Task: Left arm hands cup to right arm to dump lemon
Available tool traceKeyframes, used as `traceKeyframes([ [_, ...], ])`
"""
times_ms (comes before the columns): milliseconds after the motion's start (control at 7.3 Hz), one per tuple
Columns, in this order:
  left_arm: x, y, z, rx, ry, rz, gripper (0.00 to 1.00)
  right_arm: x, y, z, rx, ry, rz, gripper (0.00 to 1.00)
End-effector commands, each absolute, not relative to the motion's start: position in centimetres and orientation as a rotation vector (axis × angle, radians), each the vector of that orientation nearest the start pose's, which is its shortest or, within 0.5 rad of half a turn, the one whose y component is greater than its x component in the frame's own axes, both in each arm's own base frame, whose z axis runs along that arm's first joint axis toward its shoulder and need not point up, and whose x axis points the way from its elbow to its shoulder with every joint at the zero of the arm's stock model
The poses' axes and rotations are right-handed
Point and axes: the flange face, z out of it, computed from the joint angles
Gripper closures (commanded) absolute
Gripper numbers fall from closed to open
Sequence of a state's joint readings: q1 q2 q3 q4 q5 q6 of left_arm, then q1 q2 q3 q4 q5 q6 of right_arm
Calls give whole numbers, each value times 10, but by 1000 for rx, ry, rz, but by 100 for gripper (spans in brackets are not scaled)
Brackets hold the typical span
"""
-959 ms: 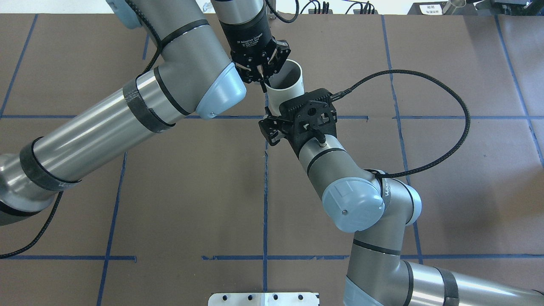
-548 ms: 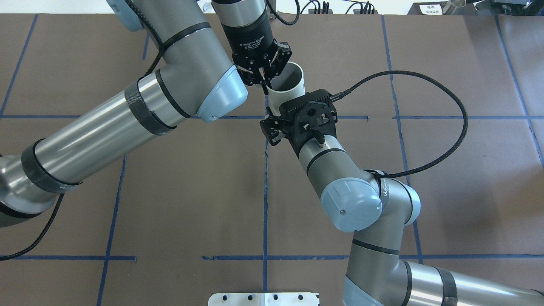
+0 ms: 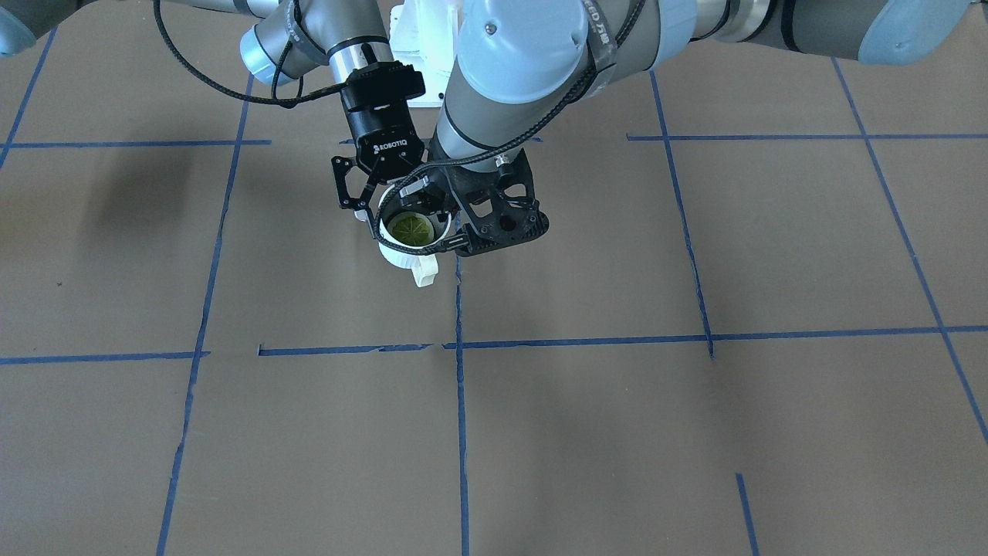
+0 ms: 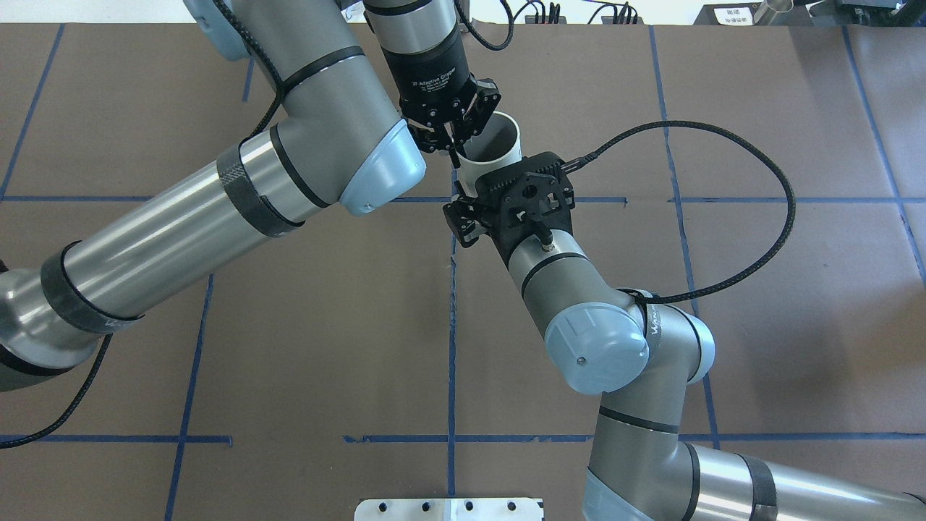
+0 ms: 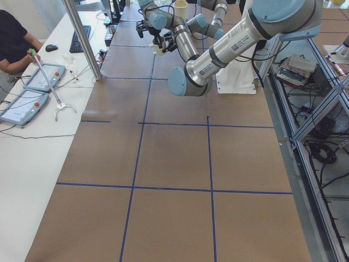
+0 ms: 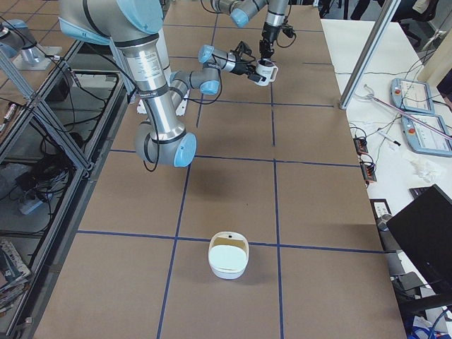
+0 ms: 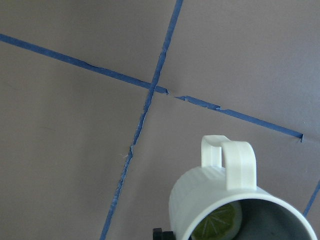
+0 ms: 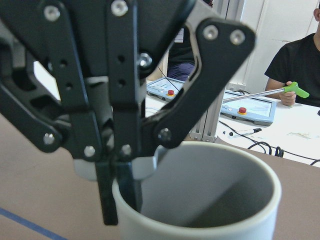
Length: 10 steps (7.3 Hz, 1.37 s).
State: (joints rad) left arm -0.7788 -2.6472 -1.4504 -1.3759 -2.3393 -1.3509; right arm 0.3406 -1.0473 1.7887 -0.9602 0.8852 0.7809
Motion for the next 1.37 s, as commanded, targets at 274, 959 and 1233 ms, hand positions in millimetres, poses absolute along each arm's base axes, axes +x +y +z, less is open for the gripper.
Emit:
traceKeyframes([
  [274, 474, -545, 27, -298, 982, -208, 100, -499, -385, 186, 1167, -773, 87, 1],
  [959, 471, -544, 27, -295, 986, -205, 95, -501, -387, 190, 1187, -731, 52, 44],
  [1233, 474, -543, 29, -297, 984, -205, 52, -502, -386, 190, 1191, -719, 33, 72],
])
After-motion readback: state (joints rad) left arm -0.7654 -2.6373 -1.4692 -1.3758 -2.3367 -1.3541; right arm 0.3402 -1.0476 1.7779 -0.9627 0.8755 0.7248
